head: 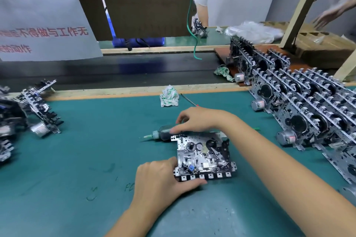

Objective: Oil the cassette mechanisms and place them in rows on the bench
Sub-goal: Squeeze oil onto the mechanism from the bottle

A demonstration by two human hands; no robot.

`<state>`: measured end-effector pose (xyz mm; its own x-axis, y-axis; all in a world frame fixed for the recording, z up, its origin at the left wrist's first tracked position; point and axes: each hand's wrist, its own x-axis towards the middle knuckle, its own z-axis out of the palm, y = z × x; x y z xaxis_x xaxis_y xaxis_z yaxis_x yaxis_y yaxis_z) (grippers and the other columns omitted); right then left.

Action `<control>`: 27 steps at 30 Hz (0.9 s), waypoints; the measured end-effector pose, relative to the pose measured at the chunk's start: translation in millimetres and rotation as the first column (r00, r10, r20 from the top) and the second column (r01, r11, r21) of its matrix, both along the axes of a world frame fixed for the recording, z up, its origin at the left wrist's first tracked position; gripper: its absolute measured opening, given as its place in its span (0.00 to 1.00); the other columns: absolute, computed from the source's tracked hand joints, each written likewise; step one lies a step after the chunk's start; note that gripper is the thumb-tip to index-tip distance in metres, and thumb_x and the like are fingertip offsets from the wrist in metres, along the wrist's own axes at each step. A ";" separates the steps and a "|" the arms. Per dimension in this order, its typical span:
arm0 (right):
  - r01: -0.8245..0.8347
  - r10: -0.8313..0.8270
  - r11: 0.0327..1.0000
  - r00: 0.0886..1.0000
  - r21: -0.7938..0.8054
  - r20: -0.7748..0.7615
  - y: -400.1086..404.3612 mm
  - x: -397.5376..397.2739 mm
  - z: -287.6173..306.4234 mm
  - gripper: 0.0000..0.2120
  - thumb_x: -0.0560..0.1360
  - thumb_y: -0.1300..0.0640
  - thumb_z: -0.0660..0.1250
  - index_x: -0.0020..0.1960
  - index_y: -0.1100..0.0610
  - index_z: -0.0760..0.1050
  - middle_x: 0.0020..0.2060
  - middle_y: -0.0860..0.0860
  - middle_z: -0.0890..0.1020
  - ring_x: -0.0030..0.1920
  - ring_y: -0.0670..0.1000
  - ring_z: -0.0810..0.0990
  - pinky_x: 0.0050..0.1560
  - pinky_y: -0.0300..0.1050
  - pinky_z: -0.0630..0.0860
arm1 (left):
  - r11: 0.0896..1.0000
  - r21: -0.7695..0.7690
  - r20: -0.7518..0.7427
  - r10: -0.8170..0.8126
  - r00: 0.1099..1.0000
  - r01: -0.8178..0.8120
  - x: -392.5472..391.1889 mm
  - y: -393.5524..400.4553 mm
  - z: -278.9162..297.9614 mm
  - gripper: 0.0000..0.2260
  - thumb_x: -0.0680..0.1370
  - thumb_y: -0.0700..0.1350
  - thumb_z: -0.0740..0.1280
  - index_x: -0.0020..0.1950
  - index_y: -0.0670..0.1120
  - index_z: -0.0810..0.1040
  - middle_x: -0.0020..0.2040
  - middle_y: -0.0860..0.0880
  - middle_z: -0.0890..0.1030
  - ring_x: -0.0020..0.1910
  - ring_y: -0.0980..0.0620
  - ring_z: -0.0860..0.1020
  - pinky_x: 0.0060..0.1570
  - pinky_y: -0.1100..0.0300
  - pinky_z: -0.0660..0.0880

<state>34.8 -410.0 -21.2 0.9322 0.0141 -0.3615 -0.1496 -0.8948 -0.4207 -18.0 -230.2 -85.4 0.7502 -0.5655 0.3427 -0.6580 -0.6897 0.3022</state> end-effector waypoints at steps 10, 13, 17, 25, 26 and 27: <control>0.172 -0.279 0.903 0.932 0.395 0.232 -12.2 -15.3 0.7 0.14 0.75 0.48 0.68 0.53 0.53 0.67 0.44 0.50 0.80 0.38 0.45 0.77 0.41 0.39 0.73 | 0.997 0.077 -0.069 0.019 0.997 -0.014 0.2 -0.1 2.3 0.30 0.61 0.78 0.52 0.29 0.54 0.79 0.20 0.50 0.74 0.22 0.50 0.75 0.21 0.62 0.65; 0.150 -0.591 0.462 0.787 0.874 0.178 -17.6 -48.5 2.8 0.17 0.72 0.54 0.69 0.57 0.61 0.73 0.40 0.54 0.77 0.30 0.43 0.75 0.40 0.41 0.79 | 0.994 0.092 -0.006 0.060 0.998 -0.059 -0.9 -0.7 1.8 0.39 0.58 0.81 0.44 0.39 0.55 0.81 0.28 0.50 0.80 0.32 0.52 0.79 0.30 0.59 0.69; -0.020 -0.717 -0.250 0.676 0.968 -0.171 -13.4 -94.7 -3.6 0.16 0.67 0.51 0.67 0.50 0.62 0.75 0.35 0.52 0.79 0.27 0.43 0.73 0.31 0.36 0.75 | 0.992 0.088 -0.015 0.088 0.996 -0.087 -0.6 0.9 -3.0 0.43 0.54 0.82 0.41 0.42 0.53 0.80 0.32 0.49 0.81 0.37 0.50 0.79 0.34 0.58 0.66; 0.066 -0.918 -0.152 0.360 0.986 -0.166 2.5 -129.8 -22.4 0.17 0.62 0.43 0.66 0.41 0.55 0.71 0.25 0.44 0.75 0.23 0.42 0.71 0.21 0.31 0.60 | 0.998 -0.056 -0.037 0.036 0.999 -0.038 -1.9 0.9 0.6 0.30 0.62 0.75 0.56 0.24 0.48 0.74 0.17 0.49 0.69 0.18 0.47 0.71 0.19 0.61 0.62; 0.056 -0.926 -0.109 0.358 0.992 -0.122 5.8 -130.5 -23.3 0.16 0.62 0.43 0.65 0.41 0.54 0.72 0.25 0.44 0.76 0.23 0.42 0.72 0.21 0.31 0.61 | 0.997 -0.071 -0.032 0.027 0.999 -0.029 -2.0 1.0 1.0 0.29 0.62 0.74 0.56 0.24 0.48 0.73 0.17 0.49 0.69 0.18 0.47 0.71 0.19 0.62 0.62; 0.035 -0.931 -0.067 0.357 0.997 -0.075 8.3 -130.8 -23.9 0.15 0.62 0.43 0.65 0.40 0.53 0.72 0.26 0.45 0.77 0.24 0.42 0.73 0.20 0.31 0.61 | 0.996 -0.084 -0.030 0.018 0.999 -0.020 -2.2 1.3 1.8 0.28 0.62 0.74 0.57 0.24 0.49 0.72 0.17 0.49 0.69 0.18 0.46 0.70 0.18 0.62 0.61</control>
